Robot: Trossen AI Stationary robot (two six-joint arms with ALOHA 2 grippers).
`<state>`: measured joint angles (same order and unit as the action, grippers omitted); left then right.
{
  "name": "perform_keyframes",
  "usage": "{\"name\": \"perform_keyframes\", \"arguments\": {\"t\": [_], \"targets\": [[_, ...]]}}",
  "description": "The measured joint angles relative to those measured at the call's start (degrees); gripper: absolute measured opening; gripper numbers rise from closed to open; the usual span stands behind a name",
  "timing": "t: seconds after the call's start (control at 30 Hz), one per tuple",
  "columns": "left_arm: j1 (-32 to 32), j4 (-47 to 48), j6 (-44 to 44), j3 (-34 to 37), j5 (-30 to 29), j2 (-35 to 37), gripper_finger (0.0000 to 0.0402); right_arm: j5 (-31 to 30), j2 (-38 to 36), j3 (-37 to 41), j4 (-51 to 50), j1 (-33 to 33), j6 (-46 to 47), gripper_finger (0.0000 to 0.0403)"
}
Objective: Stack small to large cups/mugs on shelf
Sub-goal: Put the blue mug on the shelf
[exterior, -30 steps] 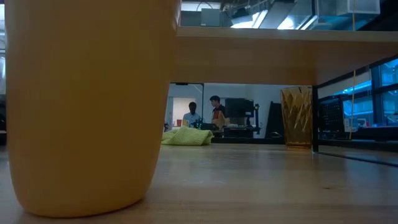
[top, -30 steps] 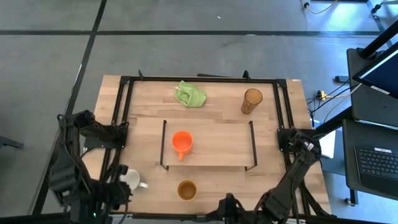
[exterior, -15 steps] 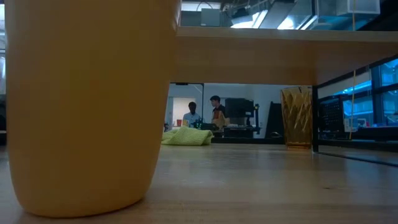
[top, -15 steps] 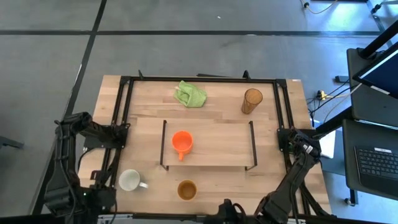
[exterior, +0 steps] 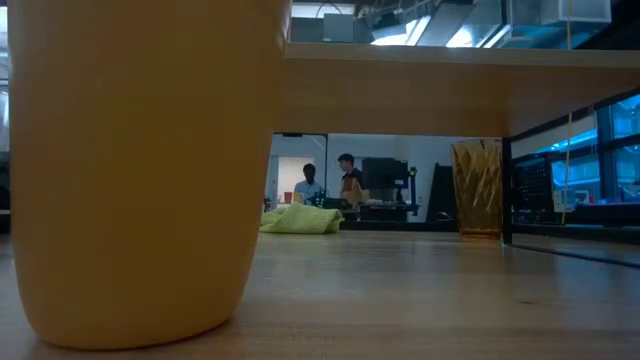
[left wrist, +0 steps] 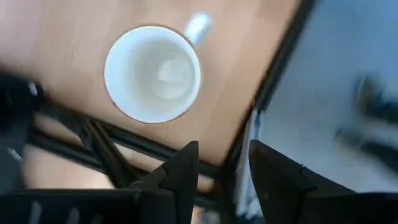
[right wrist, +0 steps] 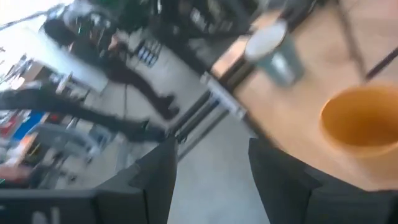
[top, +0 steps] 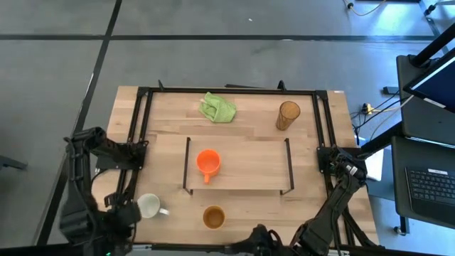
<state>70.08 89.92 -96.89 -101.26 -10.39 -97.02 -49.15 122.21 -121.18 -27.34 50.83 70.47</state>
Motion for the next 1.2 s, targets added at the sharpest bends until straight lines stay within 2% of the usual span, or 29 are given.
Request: {"name": "perform_keyframes", "arguments": {"t": [0.1, 0.2, 0.3, 0.37, 0.5, 0.6, 0.77, 0.87, 1.03, 1.2], "targets": [[-2.87, 0.05, -9.25, 3.06, -0.97, 1.27, 0.0135, -9.76, -0.07, -1.21, -1.26, 0.49, -2.64, 0.02], [-4.84, 0.05, -15.93, 10.27, -1.41, 3.81, 0.0135, -18.6, -0.09, -3.18, -1.58, 1.81, -7.78, 0.02], [-5.77, 0.16, -20.43, 18.13, 4.19, 7.93, 0.0137, -21.51, -0.15, -6.35, -3.47, 3.67, -11.2, 0.02], [-5.81, 0.37, -21.74, 21.59, 4.85, 10.61, 0.0137, -23.33, -0.15, -8.65, -6.45, 4.95, -12.38, 0.02], [-5.35, -2.3, -20.49, 23.93, -2.24, 15.41, 0.0135, -27.51, -0.15, -12.68, -14.01, 7.02, -11.33, 0.02], [-5.5, -3.04, -18.25, 24.96, -4.54, 19.15, 0.0135, -27.95, -0.95, -13.5, -19.51, 7.7, -6.19, 0.02], [-6.9, -4.98, -16.76, 32.38, 3.37, 25.22, 0.0135, -27.34, -1.77, -12.99, -33.75, 7.17, 7.54, 0.02], [-6.76, -8.56, -19.81, 37.19, 5.61, 27.93, 0.0134, -27.1, -1.77, -12.99, -39.75, 6.31, 14.03, 0.02], [-6.81, -13.81, -28.18, 43.38, 5.62, 30.57, 0.0134, -25.8, -1.77, -12.97, -42.26, 4.43, 16.48, 0.02], [-6.79, -21.73, -30.46, 47.81, 7.98, 30.12, 0.0134, -25.77, -1.77, -12.97, -42.26, 2.95, 16.42, 0.02]]}}
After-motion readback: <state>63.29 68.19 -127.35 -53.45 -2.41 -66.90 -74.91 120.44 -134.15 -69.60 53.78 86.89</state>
